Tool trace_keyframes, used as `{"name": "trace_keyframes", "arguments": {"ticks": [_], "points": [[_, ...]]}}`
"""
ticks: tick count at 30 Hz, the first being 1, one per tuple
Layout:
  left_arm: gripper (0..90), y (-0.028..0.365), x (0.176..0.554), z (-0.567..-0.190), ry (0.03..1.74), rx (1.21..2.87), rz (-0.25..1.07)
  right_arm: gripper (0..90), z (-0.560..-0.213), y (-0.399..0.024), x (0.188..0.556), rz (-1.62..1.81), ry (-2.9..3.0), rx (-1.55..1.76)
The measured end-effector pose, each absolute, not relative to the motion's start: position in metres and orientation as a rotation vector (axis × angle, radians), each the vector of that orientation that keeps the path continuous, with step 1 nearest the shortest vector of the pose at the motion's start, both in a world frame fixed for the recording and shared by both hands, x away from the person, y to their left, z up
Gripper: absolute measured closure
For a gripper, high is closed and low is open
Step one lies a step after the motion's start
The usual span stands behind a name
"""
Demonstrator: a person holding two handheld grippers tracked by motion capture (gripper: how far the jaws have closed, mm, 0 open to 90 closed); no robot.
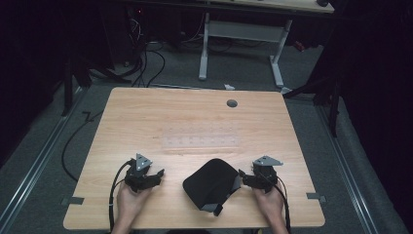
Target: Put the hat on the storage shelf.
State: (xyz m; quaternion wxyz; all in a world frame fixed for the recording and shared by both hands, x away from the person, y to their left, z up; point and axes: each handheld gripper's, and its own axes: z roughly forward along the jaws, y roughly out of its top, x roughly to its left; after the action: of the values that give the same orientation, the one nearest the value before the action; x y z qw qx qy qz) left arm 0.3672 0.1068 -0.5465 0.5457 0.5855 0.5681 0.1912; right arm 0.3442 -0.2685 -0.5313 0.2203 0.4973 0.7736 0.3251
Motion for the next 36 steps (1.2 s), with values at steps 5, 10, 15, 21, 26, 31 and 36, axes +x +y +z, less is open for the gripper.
{"name": "trace_keyframes", "arguments": {"ticks": [5,10,15,21,26,31,36], "points": [[33.9,0.1067,0.3671,-0.5465,1.348,1.391,0.452,32.0,-0.5313,-0.2685,0.3442,0.899,2.139,1.375],[33.1,0.1065,0.3670,-0.5465,1.351,1.392,0.455,32.1,-0.5313,-0.2685,0.3442,0.899,2.139,1.375],[32.8,0.1064,0.3670,-0.5465,1.351,1.391,0.455,34.7,-0.5310,-0.2688,0.3440,0.901,2.131,1.388],[32.2,0.1064,0.3671,-0.5467,1.354,1.391,0.461,34.7,-0.5310,-0.2686,0.3442,0.900,2.129,1.389],[31.9,0.1064,0.3671,-0.5466,1.354,1.392,0.457,32.5,-0.5311,-0.2688,0.3445,0.904,2.137,1.380],[31.0,0.1063,0.3672,-0.5468,1.355,1.392,0.462,35.0,-0.5303,-0.2691,0.3438,0.899,2.137,1.394],[30.7,0.1062,0.3671,-0.5468,1.354,1.392,0.460,39.0,-0.5279,-0.2725,0.3438,0.888,2.137,1.415]]}}
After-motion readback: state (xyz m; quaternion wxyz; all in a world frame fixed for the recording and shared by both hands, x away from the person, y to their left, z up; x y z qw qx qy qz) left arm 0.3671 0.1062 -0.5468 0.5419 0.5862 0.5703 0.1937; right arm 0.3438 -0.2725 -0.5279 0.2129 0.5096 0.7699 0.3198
